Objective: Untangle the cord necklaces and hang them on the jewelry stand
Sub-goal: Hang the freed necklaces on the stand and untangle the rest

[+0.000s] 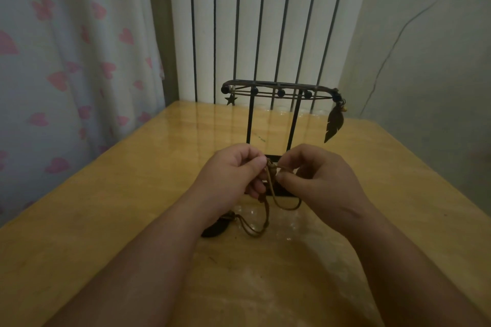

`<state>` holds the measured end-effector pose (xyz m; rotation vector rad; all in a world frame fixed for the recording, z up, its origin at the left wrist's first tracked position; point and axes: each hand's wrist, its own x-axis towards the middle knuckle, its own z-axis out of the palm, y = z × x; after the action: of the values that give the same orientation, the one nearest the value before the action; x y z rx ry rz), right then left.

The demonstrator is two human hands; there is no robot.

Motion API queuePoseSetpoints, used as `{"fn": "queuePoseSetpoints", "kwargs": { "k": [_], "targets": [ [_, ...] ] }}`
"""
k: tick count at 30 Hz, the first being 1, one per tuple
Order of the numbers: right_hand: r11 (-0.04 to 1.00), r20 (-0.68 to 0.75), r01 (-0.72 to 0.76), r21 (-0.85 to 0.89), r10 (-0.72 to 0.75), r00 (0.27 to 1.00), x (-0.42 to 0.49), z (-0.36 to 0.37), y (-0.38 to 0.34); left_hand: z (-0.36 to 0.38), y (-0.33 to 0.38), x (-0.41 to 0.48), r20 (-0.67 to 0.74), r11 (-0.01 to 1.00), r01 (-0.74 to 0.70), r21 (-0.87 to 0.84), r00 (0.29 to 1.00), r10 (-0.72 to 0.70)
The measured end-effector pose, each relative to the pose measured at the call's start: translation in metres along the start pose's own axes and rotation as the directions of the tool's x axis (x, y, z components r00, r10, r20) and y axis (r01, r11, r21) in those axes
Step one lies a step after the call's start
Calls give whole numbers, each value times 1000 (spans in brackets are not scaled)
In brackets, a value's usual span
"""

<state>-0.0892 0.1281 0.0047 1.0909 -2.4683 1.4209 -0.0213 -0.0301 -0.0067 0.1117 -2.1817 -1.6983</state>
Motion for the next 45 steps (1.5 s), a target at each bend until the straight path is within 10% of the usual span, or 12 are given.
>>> {"fn": "queuePoseSetpoints", "kwargs": {
  "k": [10, 27, 45],
  "targets": [
    [997, 34, 49, -56, -47, 998, -2, 4, -4, 3, -1, -2, 56, 1000, 16, 16, 998, -17],
    [942, 20, -88, 324, 86, 996, -2, -9, -12, -3, 1, -1, -19, 963, -14, -270, 1000, 9],
    [933, 98, -110, 342, 80, 992, -2, -5, -10, 2, 5, -5, -7, 990, -83, -114, 997, 83]
  ]
}}
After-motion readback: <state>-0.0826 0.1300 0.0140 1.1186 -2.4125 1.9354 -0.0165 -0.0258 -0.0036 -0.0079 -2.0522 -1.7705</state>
